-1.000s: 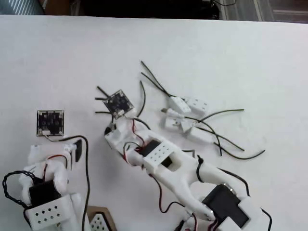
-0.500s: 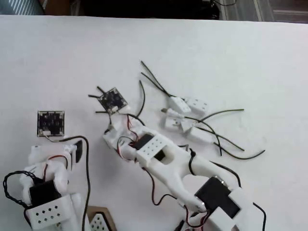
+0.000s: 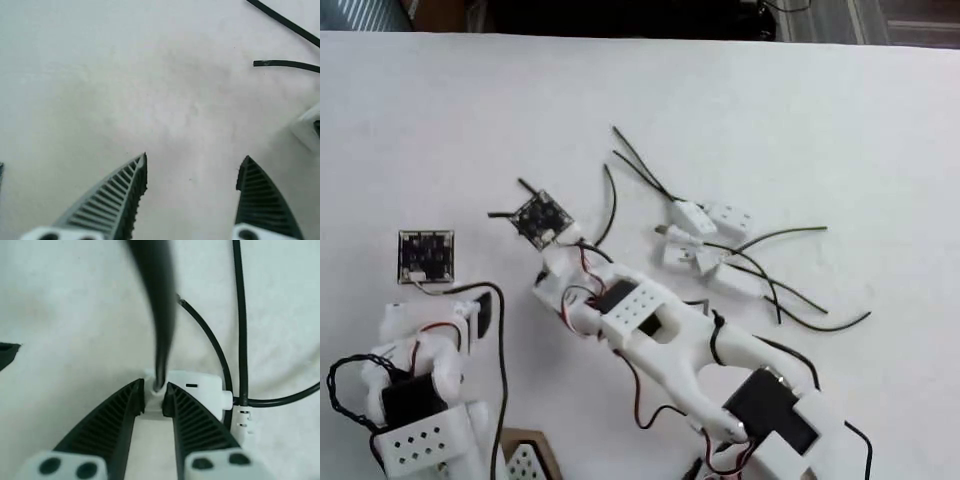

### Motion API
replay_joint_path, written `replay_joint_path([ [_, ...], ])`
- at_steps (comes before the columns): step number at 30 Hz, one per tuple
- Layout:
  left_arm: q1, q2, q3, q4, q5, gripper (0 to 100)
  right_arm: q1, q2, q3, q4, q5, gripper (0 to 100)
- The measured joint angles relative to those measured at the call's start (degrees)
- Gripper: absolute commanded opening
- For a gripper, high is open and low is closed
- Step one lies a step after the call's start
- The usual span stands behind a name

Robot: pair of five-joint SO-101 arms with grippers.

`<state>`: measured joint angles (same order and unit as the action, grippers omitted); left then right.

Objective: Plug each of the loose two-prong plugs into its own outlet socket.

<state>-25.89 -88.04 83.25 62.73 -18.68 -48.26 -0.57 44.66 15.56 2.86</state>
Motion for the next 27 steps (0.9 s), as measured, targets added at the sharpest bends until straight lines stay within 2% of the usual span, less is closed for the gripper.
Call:
replay_joint_path([
  [6, 0.00, 0.00, 0.00, 0.00, 0.00, 29, 0.00, 0.18, -0.09, 0.00, 3.25, 3.8],
  [12, 0.00, 0.00, 0.00, 0.00, 0.00, 29, -0.79, -0.88, 0.18, 1.41, 3.60, 22.4],
  [16, 0.00, 0.00, 0.00, 0.00, 0.00, 29, -0.35, -6.42, 0.53, 8.70, 3.52, 23.0],
  [24, 0.00, 0.00, 0.00, 0.00, 0.00, 29, -0.35, -25.93, 0.88, 21.89, -1.67, 23.0],
  [27, 0.00, 0.00, 0.00, 0.00, 0.00, 29, 2.55, -31.56, 1.23, 25.05, -1.93, 23.0],
])
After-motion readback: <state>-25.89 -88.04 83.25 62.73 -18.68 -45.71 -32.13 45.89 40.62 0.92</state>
